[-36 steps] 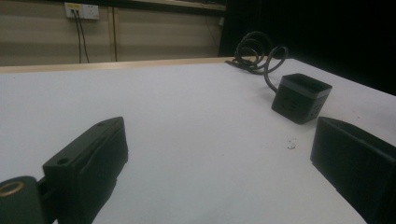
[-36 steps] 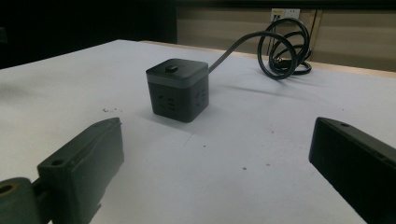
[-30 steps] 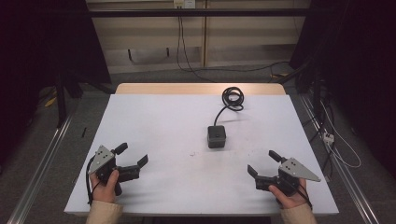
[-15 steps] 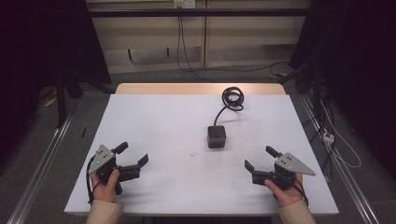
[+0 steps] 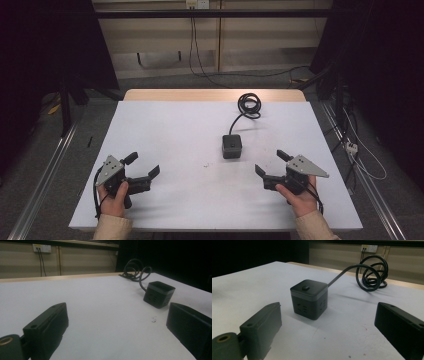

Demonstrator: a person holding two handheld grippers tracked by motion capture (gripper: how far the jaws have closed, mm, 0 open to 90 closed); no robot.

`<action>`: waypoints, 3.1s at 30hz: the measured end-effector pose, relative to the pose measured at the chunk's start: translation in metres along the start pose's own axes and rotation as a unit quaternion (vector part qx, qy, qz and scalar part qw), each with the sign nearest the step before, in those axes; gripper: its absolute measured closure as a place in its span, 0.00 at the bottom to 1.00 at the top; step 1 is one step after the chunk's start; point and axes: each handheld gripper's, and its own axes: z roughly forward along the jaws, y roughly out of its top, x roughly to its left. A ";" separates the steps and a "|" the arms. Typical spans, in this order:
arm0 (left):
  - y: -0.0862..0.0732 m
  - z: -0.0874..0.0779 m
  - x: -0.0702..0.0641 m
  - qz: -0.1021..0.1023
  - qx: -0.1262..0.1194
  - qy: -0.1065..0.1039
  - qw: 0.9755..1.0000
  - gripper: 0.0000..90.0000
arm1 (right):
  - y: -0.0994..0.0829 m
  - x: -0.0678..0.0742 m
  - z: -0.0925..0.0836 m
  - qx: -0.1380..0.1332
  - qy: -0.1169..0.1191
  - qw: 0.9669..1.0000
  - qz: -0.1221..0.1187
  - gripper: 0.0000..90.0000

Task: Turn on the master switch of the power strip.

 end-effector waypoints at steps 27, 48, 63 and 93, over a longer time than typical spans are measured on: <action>-0.001 0.002 -0.001 0.002 0.003 -0.006 1.000 0.04 | 0.015 0.010 0.028 0.009 0.023 1.000 -0.004 0.28; -0.001 0.002 -0.001 0.002 0.003 -0.006 1.000 0.04 | 0.021 0.017 0.041 0.022 0.035 0.999 -0.009 0.38; -0.001 0.002 0.000 0.005 0.004 -0.005 1.000 0.04 | 0.024 0.019 0.048 0.030 0.042 0.999 -0.004 0.51; -0.001 0.001 0.000 0.006 0.006 -0.004 1.000 0.04 | 0.029 0.021 0.071 0.048 0.060 0.997 0.007 0.78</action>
